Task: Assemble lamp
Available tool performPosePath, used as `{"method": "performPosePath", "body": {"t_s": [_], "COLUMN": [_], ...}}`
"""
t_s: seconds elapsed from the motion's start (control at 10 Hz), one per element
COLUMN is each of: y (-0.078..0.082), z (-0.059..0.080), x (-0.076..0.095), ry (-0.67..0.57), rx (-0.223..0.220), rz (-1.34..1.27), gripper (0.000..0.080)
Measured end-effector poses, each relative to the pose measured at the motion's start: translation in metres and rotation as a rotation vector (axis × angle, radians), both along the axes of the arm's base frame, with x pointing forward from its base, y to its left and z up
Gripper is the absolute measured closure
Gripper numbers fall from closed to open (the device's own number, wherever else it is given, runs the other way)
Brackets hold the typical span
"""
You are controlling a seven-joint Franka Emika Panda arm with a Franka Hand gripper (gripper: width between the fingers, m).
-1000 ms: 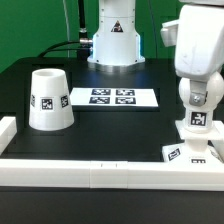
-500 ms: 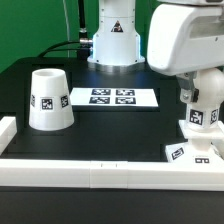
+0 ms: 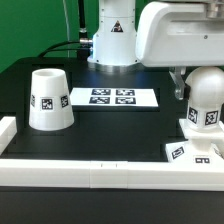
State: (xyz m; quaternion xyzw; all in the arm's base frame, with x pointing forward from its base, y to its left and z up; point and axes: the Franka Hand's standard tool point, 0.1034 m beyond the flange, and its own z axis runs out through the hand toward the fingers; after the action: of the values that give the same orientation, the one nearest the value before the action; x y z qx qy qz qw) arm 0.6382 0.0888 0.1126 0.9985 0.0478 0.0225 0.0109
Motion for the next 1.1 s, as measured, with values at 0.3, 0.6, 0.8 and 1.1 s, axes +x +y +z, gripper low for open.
{"method": "performPosePath", "body": {"t_s": [0.3, 0.6, 0.8, 1.1], "y": [-0.003, -0.005, -0.006, -0.008], "z": [0.000, -0.001, -0.002, -0.003], "x": [0.000, -0.004, -0.005, -0.010], "ry": [-0.006, -0.002, 0.005, 0.039], "rx": [0.013, 0.040, 0.050, 0.066], "rz": [-0.236, -0.510, -0.682, -0.880], "gripper": [0.0223, 0.0223, 0.0223, 0.0223]}}
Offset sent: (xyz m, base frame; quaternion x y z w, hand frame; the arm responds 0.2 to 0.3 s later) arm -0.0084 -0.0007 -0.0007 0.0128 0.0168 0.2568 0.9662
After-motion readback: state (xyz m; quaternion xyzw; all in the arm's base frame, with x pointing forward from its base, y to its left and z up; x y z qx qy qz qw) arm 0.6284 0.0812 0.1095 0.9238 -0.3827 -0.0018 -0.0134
